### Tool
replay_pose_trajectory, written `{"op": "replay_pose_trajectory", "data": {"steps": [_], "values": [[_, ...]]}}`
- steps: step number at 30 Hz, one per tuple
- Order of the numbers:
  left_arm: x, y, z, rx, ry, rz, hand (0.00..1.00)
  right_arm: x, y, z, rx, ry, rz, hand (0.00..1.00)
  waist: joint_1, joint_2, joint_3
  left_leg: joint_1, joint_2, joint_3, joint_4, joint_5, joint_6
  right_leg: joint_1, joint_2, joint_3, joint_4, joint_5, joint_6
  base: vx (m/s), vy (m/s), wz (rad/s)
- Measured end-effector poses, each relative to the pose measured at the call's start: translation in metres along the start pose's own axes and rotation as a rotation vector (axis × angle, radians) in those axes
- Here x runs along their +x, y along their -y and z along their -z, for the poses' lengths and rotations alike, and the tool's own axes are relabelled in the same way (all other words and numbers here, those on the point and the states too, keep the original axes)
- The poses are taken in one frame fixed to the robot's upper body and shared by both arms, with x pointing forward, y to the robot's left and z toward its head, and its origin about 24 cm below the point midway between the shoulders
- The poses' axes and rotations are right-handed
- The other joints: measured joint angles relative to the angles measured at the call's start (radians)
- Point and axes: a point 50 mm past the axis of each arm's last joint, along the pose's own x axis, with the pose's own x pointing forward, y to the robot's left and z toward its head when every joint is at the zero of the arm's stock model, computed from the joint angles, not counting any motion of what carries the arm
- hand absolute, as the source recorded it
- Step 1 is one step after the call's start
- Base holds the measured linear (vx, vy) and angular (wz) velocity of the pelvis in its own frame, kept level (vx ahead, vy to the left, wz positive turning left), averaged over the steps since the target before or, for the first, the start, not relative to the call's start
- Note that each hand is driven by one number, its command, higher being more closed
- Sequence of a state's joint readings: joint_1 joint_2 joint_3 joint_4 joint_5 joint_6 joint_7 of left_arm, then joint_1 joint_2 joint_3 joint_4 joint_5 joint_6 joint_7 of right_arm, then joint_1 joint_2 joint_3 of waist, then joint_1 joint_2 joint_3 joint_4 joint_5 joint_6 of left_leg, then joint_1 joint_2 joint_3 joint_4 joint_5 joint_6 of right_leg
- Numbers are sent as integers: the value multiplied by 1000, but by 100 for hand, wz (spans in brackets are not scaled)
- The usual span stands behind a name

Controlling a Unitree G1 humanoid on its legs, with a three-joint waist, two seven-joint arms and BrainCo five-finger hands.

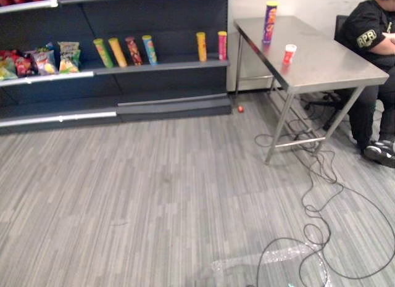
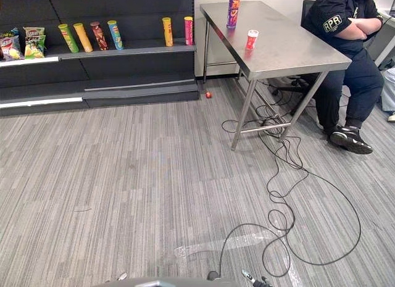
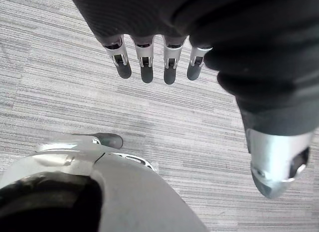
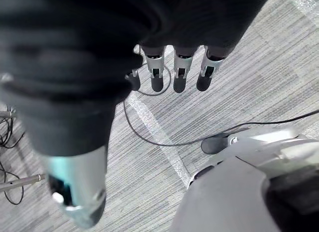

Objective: Put the gum and the chips on the shelf.

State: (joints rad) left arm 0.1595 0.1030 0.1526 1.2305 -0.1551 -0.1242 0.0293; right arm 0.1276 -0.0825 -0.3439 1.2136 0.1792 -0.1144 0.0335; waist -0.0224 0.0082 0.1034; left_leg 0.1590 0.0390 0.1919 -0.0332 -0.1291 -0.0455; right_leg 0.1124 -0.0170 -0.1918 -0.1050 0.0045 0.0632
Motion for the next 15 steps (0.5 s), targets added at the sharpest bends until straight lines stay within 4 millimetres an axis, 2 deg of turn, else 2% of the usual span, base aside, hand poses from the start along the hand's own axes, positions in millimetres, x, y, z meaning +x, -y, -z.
{"op": "replay_pose_trajectory", "data": {"steps": [3,4,8,9,10,11,13,15], "values": [[1,1,-3,2,7,1,0,0,-1,-1,39,4,0,0,-2,0,1,-21,0,-13,4,6,-4,-23,-2,-17,16,-1,-1,-19,-9,9],[1,2,-6,5,15,3,0,2,-4,-7,49,20,-8,0,-2,10,9,-38,3,-13,7,13,-12,-51,-3,-23,50,-7,-8,-40,-22,0],[5,-1,-24,-25,61,-6,0,6,-20,-28,69,76,-44,0,-1,-16,74,-81,7,-11,34,26,-19,-127,-13,-30,149,-55,-40,-82,-49,5],[5,-3,-27,-50,70,-12,0,6,-22,-28,76,76,-48,0,-1,-31,81,-128,10,-12,114,6,-38,-144,-24,-33,175,-85,-44,-107,-90,31],[5,-4,-32,-64,91,-14,0,6,-24,-27,76,76,-52,0,-1,-43,98,-196,17,-9,270,-13,-50,-141,-38,-43,195,-109,-52,-97,-86,35],[5,-4,-33,-77,98,-12,0,6,-24,-27,75,75,-51,0,-1,-46,105,-233,24,-8,354,-14,-49,-133,-41,-45,199,-114,-54,-76,-100,27],[5,2,-33,-138,102,-1,0,6,-18,-27,80,86,-38,0,7,-26,125,-348,67,-12,626,-8,-49,-95,-32,-51,209,-129,-63,0,-56,8],[5,4,-33,-199,102,5,0,6,-17,-29,76,97,-34,0,4,-5,137,-405,94,-14,746,-46,-44,-69,-33,-54,227,-150,-63,59,52,3]]}}
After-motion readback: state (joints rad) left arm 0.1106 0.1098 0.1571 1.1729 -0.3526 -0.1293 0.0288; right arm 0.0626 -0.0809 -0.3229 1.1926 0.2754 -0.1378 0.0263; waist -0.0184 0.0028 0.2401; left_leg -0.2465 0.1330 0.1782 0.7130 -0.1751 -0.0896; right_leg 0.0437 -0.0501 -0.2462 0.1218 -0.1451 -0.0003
